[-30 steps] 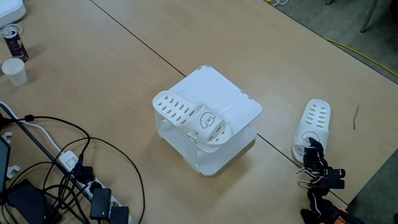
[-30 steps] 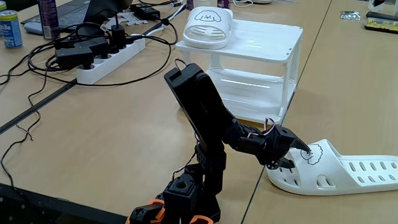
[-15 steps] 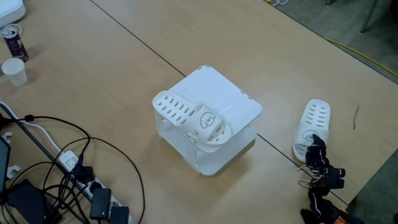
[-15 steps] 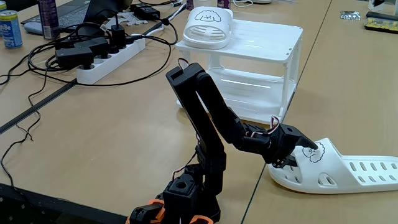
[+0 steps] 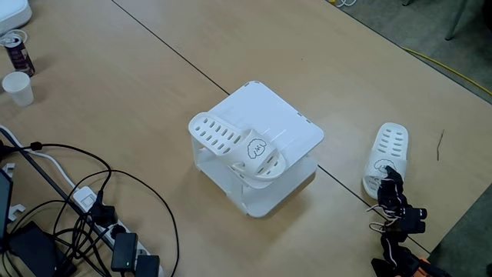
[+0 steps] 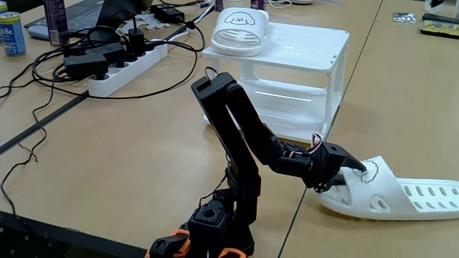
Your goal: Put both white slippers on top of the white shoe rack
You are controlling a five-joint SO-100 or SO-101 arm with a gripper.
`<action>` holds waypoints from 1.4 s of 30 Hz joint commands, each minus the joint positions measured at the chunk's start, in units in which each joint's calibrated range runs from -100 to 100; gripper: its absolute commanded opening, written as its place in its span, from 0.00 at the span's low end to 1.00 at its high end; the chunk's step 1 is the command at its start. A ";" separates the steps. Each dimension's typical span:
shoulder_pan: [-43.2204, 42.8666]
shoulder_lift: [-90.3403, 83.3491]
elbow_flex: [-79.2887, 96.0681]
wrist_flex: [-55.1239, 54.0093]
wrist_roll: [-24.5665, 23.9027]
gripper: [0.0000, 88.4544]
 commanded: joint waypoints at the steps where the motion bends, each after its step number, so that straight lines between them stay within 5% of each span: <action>1: -1.85 0.16 -3.09 -0.54 0.42 0.01; 16: -2.10 -0.52 -28.07 0.15 0.42 0.01; 32: -4.24 0.16 -66.05 34.31 0.42 0.01; 42: -13.86 0.16 -78.23 44.41 0.42 0.01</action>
